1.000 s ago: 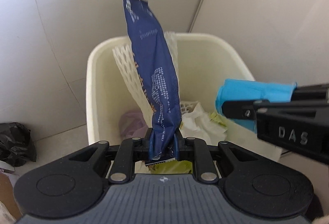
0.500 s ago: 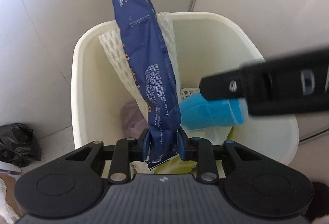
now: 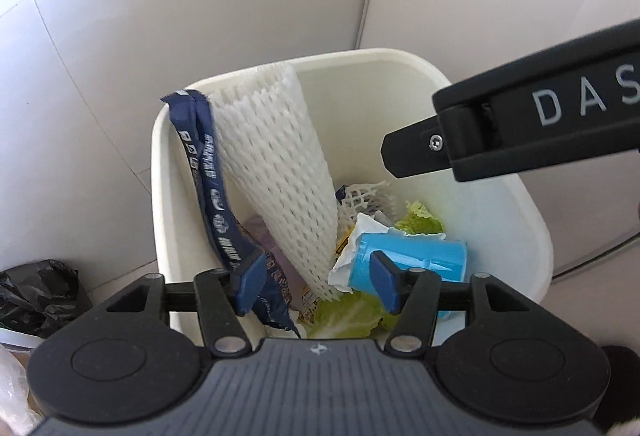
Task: Collect trash
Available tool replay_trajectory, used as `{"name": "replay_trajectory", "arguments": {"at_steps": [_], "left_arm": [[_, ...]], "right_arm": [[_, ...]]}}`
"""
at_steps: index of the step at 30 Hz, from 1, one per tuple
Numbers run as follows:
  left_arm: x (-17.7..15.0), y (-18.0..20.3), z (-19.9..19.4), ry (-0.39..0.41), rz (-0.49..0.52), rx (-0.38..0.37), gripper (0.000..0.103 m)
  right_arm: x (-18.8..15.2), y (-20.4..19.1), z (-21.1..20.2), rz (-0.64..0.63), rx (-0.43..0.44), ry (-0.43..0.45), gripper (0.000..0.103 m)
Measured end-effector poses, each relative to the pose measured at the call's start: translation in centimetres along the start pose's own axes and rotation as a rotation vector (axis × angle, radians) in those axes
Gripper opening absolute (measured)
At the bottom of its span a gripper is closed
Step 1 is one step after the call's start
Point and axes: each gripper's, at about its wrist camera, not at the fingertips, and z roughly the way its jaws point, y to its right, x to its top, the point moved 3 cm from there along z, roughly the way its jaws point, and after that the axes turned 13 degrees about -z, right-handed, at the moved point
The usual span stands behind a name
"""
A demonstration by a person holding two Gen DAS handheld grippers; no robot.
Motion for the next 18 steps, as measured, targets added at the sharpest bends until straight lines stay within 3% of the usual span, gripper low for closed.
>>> {"name": "replay_trajectory", "arguments": {"at_steps": [10, 18], "left_arm": [[-0.5, -0.6, -2.9, 0.039, -0.016, -0.002, 0.067], [-1.6, -0.2, -6.7, 0.09, -0.052, 0.0, 0.082]], "right_arm": [[-0.1, -0.9, -3.5, -0.01, -0.021, 0.049, 0.069], [-0.7, -2.8, -9.6, -0.068, -0.071, 0.153, 0.075]]}}
